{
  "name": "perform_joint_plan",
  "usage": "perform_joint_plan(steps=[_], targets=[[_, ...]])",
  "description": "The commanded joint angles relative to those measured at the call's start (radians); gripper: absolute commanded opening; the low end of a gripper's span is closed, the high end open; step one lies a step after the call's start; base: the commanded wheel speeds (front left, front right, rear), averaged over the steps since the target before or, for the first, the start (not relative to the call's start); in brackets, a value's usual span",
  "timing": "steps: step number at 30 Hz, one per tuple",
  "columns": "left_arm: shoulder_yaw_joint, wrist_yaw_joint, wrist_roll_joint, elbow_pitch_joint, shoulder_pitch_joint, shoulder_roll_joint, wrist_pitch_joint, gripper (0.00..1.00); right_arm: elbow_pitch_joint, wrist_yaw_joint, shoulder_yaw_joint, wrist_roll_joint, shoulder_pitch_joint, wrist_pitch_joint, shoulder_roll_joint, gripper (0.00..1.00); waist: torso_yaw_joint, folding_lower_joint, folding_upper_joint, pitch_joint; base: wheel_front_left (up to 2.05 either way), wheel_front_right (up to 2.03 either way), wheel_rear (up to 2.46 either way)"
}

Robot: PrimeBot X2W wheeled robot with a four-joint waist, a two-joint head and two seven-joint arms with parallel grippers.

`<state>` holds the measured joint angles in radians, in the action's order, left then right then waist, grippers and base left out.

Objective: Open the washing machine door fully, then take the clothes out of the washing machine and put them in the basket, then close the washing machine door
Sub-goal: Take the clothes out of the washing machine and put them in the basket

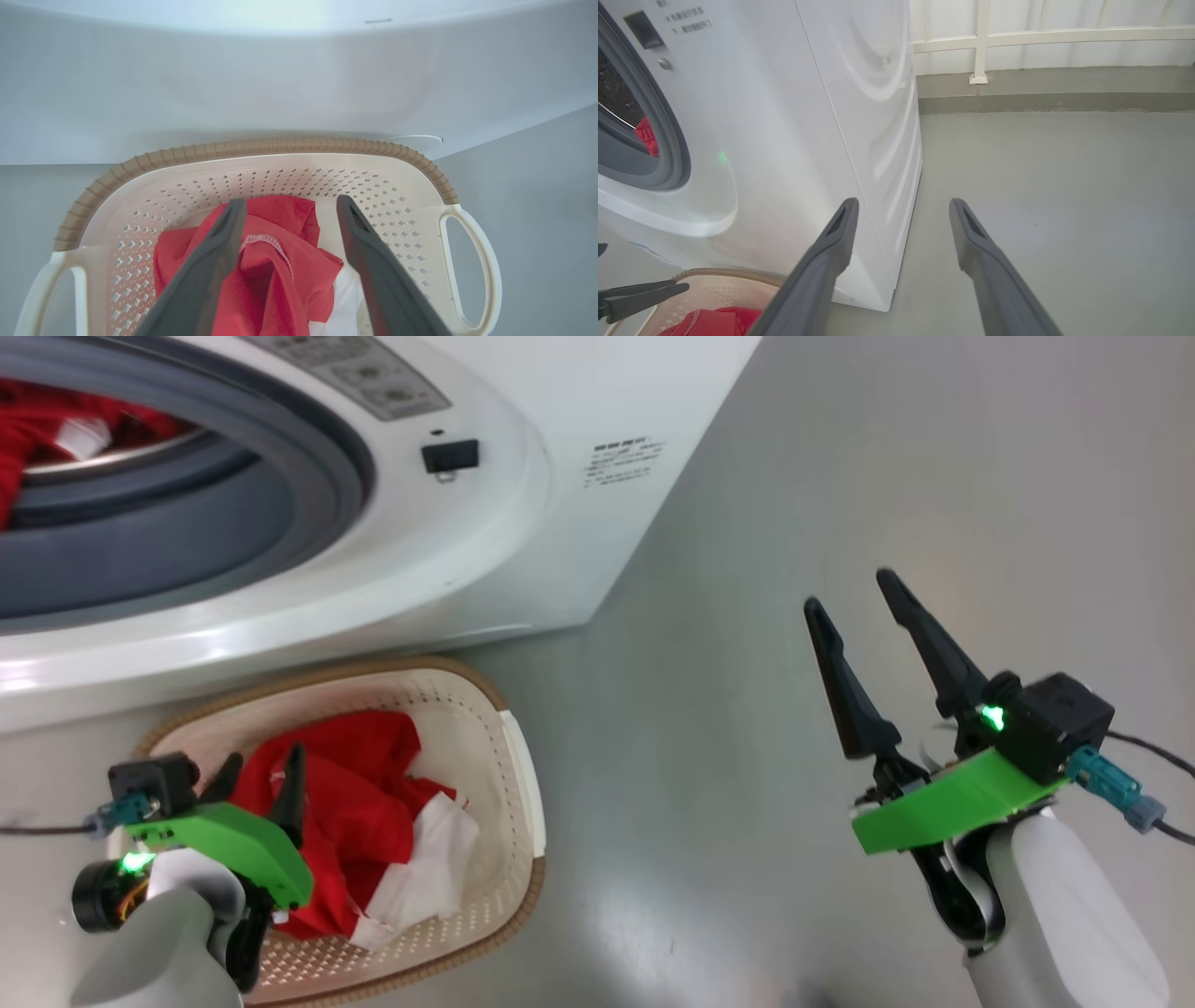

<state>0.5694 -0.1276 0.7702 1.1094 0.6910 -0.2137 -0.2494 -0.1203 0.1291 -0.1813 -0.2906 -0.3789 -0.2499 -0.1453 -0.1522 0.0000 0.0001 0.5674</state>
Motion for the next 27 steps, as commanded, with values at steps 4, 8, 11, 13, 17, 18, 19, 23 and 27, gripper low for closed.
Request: perform_joint_plan(steps=[4,8,11,13,17,18,19,23,27], targets=[[-0.083,-0.003,-0.031,-0.082,-0.072,-0.04,-0.012,1.0,0.006,0.002,-0.021,-0.002,0.056,-0.012,-0.017,1.0,0.038,0.0,-0.0001,-0.075,0.0,0.0,0.0],[-0.157,-0.003,-0.083,-0.157,-0.121,-0.039,-0.012,1.0,-0.007,0.002,-0.025,-0.008,0.078,-0.012,-0.03,1.0,0.06,0.0,-0.0001,-0.128,0.0,0.0,0.0],[-0.213,-0.003,-0.133,-0.211,-0.163,-0.034,-0.012,1.0,-0.018,0.002,-0.033,-0.013,0.097,-0.012,-0.041,1.0,0.074,0.0,-0.0001,-0.171,0.0,0.0,0.0],[-0.254,-0.003,-0.165,-0.249,-0.191,-0.029,-0.012,1.0,-0.024,0.002,-0.036,-0.017,0.109,-0.012,-0.047,1.0,0.081,0.0,-0.0001,-0.196,0.0,0.0,0.0],[-0.331,-0.003,-0.22,-0.325,-0.236,-0.017,-0.012,1.0,-0.028,0.002,-0.04,-0.024,0.126,-0.012,-0.058,1.0,0.091,0.0,-0.0001,-0.235,0.0,0.0,0.0],[-0.348,-0.003,-0.234,-0.346,-0.244,-0.014,-0.012,1.0,-0.029,0.002,-0.039,-0.026,0.129,-0.012,-0.06,1.0,0.093,0.0,-0.0001,-0.242,0.0,0.0,0.0],[-0.361,-0.003,-0.249,-0.367,-0.252,-0.011,-0.012,1.0,-0.029,0.002,-0.038,-0.027,0.132,-0.012,-0.062,1.0,0.095,0.0,-0.0001,-0.248,0.0,0.0,0.0],[-0.415,-0.003,-0.301,-0.451,-0.287,0.002,-0.012,1.0,-0.031,0.002,-0.033,-0.031,0.146,-0.012,-0.066,1.0,0.101,0.0,-0.0001,-0.273,0.0,0.0,0.0],[-0.468,-0.003,-0.343,-0.537,-0.331,0.014,-0.012,1.0,-0.03,0.002,-0.028,-0.033,0.162,-0.012,-0.066,1.0,0.102,0.0,-0.0001,-0.297,0.0,0.0,0.0]])
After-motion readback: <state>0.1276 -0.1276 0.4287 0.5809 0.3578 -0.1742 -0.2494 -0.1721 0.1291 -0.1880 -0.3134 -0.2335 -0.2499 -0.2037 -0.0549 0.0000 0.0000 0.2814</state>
